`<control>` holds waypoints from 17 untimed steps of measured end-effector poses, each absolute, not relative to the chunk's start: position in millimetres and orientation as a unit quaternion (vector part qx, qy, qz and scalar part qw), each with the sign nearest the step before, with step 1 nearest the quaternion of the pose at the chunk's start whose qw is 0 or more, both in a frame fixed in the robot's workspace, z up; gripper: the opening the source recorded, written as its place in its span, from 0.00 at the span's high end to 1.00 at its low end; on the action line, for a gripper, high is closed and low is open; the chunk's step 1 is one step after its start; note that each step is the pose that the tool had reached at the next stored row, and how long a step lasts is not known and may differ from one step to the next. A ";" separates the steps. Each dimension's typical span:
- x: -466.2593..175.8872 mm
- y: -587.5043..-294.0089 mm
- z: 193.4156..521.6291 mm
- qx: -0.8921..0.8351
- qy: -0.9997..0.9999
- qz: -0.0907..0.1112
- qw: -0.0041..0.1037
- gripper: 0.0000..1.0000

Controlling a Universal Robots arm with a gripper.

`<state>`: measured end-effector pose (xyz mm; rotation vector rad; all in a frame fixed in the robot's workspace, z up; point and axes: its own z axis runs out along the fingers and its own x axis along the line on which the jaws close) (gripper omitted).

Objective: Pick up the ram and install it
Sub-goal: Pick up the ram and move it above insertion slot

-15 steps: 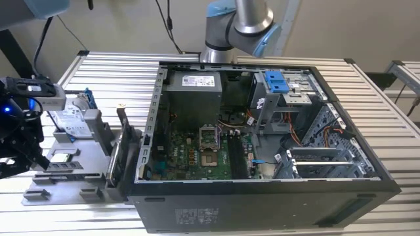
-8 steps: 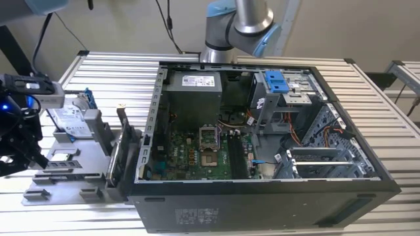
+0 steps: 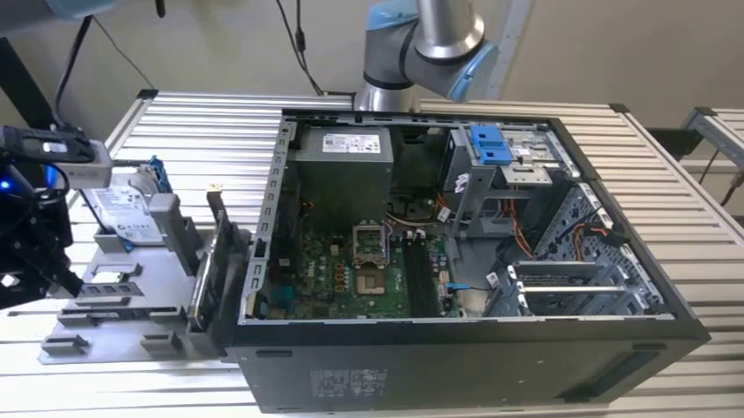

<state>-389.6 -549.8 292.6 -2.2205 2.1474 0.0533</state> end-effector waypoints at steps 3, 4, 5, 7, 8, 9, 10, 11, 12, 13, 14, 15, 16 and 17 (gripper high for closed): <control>-389.7 -549.8 294.2 -0.718 0.695 0.017 0.026 0.85; -389.7 -549.8 294.7 -0.718 0.695 0.017 0.026 0.85; -389.7 -549.8 295.4 -0.718 0.695 0.017 0.026 0.85; -389.7 -549.8 297.0 -0.718 0.695 0.017 0.026 0.85; -389.7 -549.9 297.7 -0.718 0.695 0.017 0.026 0.85; -389.7 -549.9 298.6 -0.718 0.695 0.017 0.026 0.85; -389.7 -549.8 299.7 -0.718 0.695 0.017 0.026 0.85; -389.7 -549.8 300.7 -0.718 0.695 0.017 0.026 0.85; -389.7 -549.8 301.6 -0.718 0.695 0.017 0.026 0.85; -389.7 -549.9 302.5 -0.718 0.695 0.017 0.026 0.85; -389.7 -549.9 303.2 -0.718 0.695 0.017 0.026 0.85; -389.7 -549.9 303.9 -0.718 0.695 0.017 0.026 0.85; -389.7 -549.9 304.6 -0.718 0.695 0.017 0.026 0.85; -389.6 -549.9 305.3 -0.718 0.695 0.017 0.026 0.85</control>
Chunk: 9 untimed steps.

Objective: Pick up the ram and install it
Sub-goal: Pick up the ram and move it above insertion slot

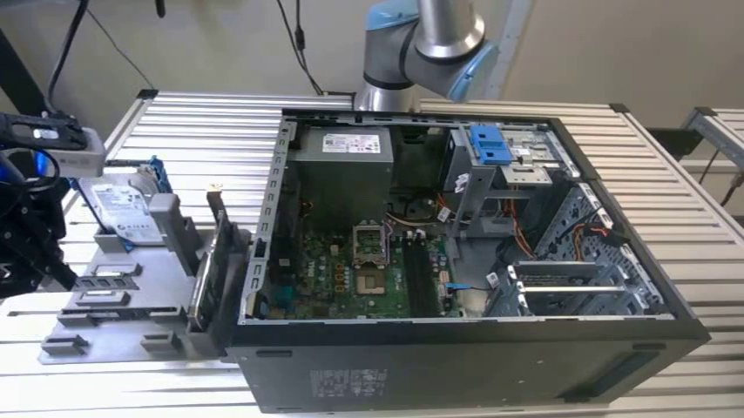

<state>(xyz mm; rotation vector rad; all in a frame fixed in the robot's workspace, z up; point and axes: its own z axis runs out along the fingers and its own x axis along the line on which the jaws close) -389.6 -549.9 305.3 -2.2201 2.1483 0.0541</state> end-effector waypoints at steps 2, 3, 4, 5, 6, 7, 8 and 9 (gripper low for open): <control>-389.6 -549.9 306.8 -0.718 0.695 0.017 0.026 0.85; -389.6 -549.8 307.8 -0.718 0.695 0.017 0.026 0.85; -389.7 -549.8 308.7 -0.718 0.695 0.017 0.026 0.85; -389.7 -549.9 309.8 -0.718 0.695 0.017 0.026 0.85; -389.7 -549.8 311.0 -0.718 0.695 0.017 0.026 0.85; -389.7 -549.9 312.2 -0.718 0.695 0.017 0.026 0.85; -389.6 -549.9 313.4 -0.718 0.695 0.017 0.026 0.85; -389.7 -549.9 314.6 -0.718 0.695 0.017 0.026 0.85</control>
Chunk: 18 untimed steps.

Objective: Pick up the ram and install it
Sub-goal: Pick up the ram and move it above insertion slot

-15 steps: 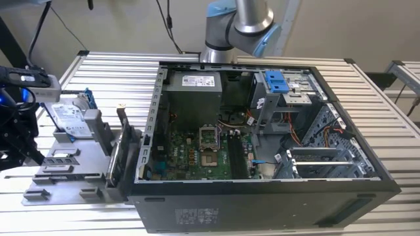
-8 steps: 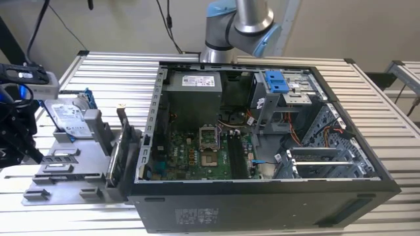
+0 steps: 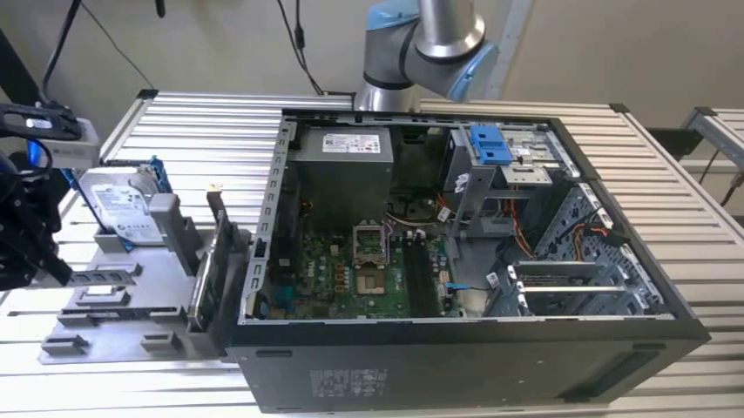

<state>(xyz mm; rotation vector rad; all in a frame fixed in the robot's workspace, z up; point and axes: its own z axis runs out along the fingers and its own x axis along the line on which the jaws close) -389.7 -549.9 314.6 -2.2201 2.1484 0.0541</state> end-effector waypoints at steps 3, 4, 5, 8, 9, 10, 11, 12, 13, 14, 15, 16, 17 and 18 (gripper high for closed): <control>-389.7 -549.8 318.5 -0.718 0.695 0.017 0.026 0.85; -389.6 -549.8 319.9 -0.718 0.695 0.017 0.026 0.85; -389.6 -549.8 321.4 -0.718 0.695 0.017 0.026 0.85; -389.7 -549.9 325.9 -0.718 0.695 0.018 0.026 0.85; -389.7 -549.9 327.4 -0.718 0.695 0.017 0.026 0.85; -389.6 -549.8 329.1 -0.718 0.695 0.017 0.026 0.85; -389.6 -549.9 330.8 -0.718 0.695 0.017 0.026 0.85; -389.6 -549.9 332.7 -0.718 0.695 0.017 0.026 0.85; -389.6 -549.9 334.5 -0.718 0.695 0.017 0.026 0.85; -389.6 -549.8 336.3 -0.718 0.695 0.017 0.026 0.85; -389.7 -549.9 338.1 -0.718 0.695 0.017 0.026 0.85; -389.7 -549.9 339.8 -0.718 0.695 0.017 0.026 0.85; -389.7 -549.9 341.7 -0.718 0.695 0.017 0.026 0.85; -389.7 -549.9 343.4 -0.718 0.695 0.017 0.026 0.85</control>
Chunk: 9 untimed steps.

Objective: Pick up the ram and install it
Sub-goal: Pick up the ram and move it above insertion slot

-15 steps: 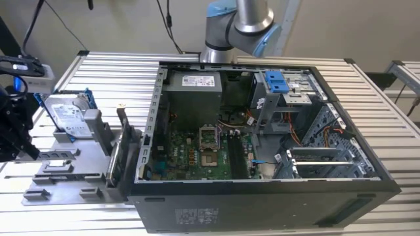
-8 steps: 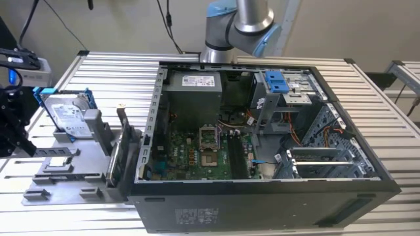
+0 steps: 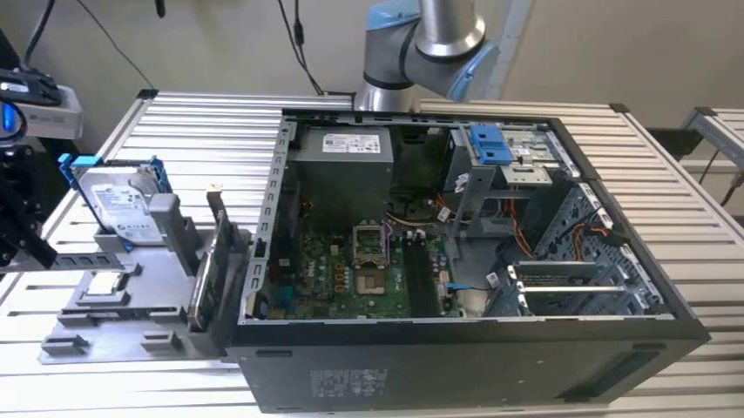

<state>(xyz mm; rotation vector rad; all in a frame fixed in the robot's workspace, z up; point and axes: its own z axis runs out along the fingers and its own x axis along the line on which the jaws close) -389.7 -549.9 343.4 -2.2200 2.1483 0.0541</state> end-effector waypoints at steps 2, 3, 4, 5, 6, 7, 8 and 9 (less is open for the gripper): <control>-389.6 -549.8 347.2 -0.718 0.695 0.017 0.026 0.85; -389.6 -549.9 348.9 -0.718 0.695 0.017 0.026 0.85; -389.6 -549.8 350.6 -0.718 0.695 0.017 0.026 0.85; -389.7 -549.9 352.4 -0.718 0.695 0.017 0.026 0.85; -389.7 -549.9 354.1 -0.718 0.695 0.017 0.026 0.85; -389.7 -549.9 355.9 -0.718 0.695 0.017 0.026 0.85; -389.7 -549.9 357.6 -0.718 0.695 0.017 0.026 0.85; -389.6 -549.9 359.5 -0.718 0.695 0.017 0.026 0.85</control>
